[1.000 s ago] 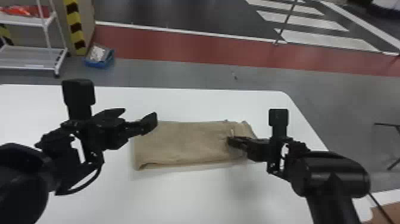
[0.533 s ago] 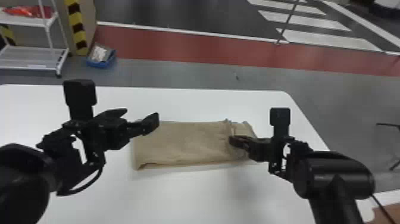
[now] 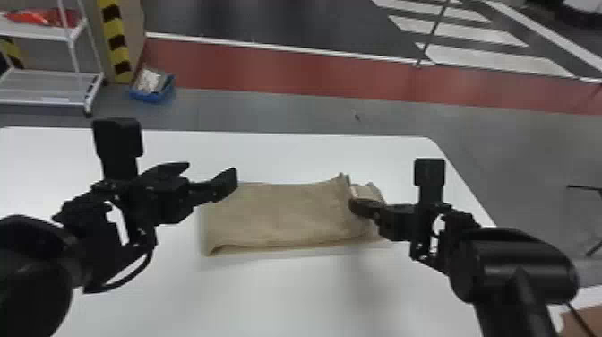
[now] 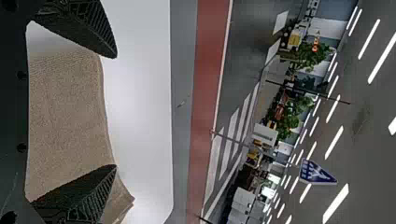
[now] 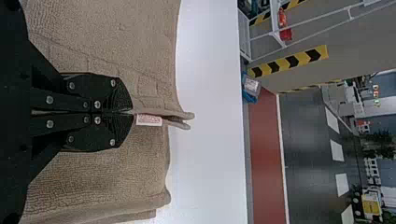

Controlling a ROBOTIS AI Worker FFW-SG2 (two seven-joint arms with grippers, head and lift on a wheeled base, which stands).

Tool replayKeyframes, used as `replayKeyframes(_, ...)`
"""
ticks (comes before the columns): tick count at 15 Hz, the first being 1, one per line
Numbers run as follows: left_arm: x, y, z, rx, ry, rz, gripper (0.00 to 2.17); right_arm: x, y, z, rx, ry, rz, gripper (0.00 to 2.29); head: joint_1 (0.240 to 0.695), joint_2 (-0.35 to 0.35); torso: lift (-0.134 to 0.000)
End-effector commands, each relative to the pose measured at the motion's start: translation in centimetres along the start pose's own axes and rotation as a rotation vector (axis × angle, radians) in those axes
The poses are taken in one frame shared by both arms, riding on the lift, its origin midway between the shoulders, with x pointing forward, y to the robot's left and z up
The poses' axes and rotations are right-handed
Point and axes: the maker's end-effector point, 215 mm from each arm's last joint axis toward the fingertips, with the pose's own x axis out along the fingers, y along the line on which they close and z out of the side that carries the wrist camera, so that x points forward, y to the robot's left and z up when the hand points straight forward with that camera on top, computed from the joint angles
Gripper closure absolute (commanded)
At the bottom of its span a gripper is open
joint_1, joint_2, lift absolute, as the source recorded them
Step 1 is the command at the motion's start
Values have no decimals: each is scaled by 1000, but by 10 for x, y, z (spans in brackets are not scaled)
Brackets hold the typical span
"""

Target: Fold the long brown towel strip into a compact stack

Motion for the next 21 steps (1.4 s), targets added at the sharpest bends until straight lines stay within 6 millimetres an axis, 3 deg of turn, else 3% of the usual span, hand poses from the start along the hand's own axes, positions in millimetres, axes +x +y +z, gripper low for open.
replayKeyframes(1,0,-1,-1,-1,1,-5,39,1,-3,1,-33,10,-24,1342,695,-247,-125)
replayKeyframes(6,0,-2,-4,-5,5,-5,39,1,7,-7,-70,34,-20,1355,695,-248,-125)
replayKeyframes(8,-1,1,-4,-1,6,1,39,-14,2,6,-44,-5,-21,1362,695,-244,-125)
replayKeyframes(9,-1,2,-5,-1,7,7,39,-28,-3,24,-24,-53,-21,1366,695,-245,-125)
replayKeyframes(11,-2,4,-6,2,9,9,39,-41,-25,31,17,-80,-44,1413,695,-257,-125)
replayKeyframes(12,-2,4,-7,1,10,8,39,-41,-38,30,10,-68,-68,1413,695,-265,-125)
replayKeyframes(13,-2,4,-8,1,12,7,39,-32,-42,14,16,-33,-73,1413,695,-274,-125)
replayKeyframes(15,-2,3,-9,3,13,6,39,-10,-24,-12,-13,38,-52,1413,695,-288,-125)
replayKeyframes(16,-2,3,-9,5,13,8,39,-4,-13,-16,-21,47,-34,1413,695,-285,-125)
replayKeyframes(17,-2,4,-9,4,13,9,39,-6,-8,-10,-28,31,-25,1413,695,-280,-125)
replayKeyframes(19,-3,7,-9,3,13,19,39,-33,-7,25,-13,-64,-17,1413,695,-263,-125)
replayKeyframes(20,-5,14,-8,-1,10,30,39,-49,-17,43,4,-108,-26,1413,695,-259,-125)
replayKeyframes(21,-6,17,-8,-3,9,35,39,-58,-31,46,26,-123,-44,1413,695,-258,-125)
